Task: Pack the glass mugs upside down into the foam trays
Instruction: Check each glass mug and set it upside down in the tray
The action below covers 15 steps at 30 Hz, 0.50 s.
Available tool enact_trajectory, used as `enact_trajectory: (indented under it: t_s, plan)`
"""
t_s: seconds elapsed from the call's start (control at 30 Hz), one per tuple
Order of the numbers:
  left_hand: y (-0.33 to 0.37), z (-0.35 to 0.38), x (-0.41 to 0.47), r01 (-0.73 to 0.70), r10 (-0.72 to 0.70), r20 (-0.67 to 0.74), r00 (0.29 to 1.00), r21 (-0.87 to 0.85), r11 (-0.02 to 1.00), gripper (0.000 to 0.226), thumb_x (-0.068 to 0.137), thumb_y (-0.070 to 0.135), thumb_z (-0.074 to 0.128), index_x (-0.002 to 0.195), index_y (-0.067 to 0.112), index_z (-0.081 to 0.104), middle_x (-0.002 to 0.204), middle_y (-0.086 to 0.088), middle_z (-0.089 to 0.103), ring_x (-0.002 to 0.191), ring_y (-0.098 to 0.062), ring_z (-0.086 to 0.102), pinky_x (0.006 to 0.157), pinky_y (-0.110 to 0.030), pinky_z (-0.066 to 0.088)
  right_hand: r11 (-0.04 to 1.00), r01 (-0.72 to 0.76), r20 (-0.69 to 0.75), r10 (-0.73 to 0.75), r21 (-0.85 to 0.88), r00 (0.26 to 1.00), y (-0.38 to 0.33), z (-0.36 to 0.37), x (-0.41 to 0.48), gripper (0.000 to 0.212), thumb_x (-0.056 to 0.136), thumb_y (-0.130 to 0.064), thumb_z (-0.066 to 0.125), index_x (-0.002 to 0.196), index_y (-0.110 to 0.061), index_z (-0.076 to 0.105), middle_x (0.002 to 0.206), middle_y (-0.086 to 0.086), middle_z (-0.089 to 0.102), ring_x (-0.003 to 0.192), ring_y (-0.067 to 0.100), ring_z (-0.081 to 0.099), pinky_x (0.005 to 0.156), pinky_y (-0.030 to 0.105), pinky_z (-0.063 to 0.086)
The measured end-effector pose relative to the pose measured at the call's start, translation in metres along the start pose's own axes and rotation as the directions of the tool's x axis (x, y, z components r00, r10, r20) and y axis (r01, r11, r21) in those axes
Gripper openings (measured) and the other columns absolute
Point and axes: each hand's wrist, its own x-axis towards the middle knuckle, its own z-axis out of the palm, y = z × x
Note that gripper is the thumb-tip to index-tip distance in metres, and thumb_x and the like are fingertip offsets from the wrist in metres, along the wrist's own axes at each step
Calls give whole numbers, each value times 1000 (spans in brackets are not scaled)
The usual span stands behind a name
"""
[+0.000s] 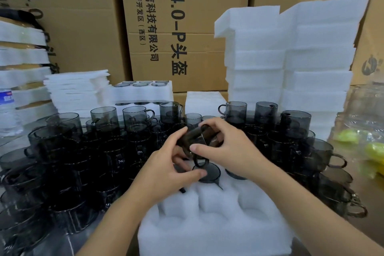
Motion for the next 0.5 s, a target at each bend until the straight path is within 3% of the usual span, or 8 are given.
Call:
enact_trajectory:
  t_s: [0.1,0.27,0.4,0.5]
  plan:
    - [0,-1,0,-42,38,47,998,83,996,95,51,56,81,129,67,28,91,15,67,74,-7,66,56,-20,53,994,30,4,-31,108,1000,14,9,-2,42,66,-45,78,101,-43,56,93,-25,62,76,-7,58,64,8,41]
    - [0,0,-1,-112,108,50,993,86,990,86,57,41,72,128,66,29,97,22,65,75,-4,65,62,-20,54,977,120,40,-129,174,991,18,8,-8,65,62,-35,84,113,-54,49,114,-14,53,87,-4,56,74,14,43]
    - [2,-2,-2,-97,92,81,992,70,993,90,60,26,66,130,66,26,102,31,57,77,-4,64,59,-22,53,972,167,44,-176,163,983,19,9,-10,68,69,-17,82,120,-47,49,113,-13,45,86,10,57,74,26,51]
    - [4,-3,-4,-93,89,88,992,44,995,89,61,25,61,133,64,26,104,32,55,69,-4,61,55,-22,51,960,214,64,-229,180,971,19,7,-11,69,70,-9,70,119,-54,50,111,-8,43,82,13,55,73,23,51]
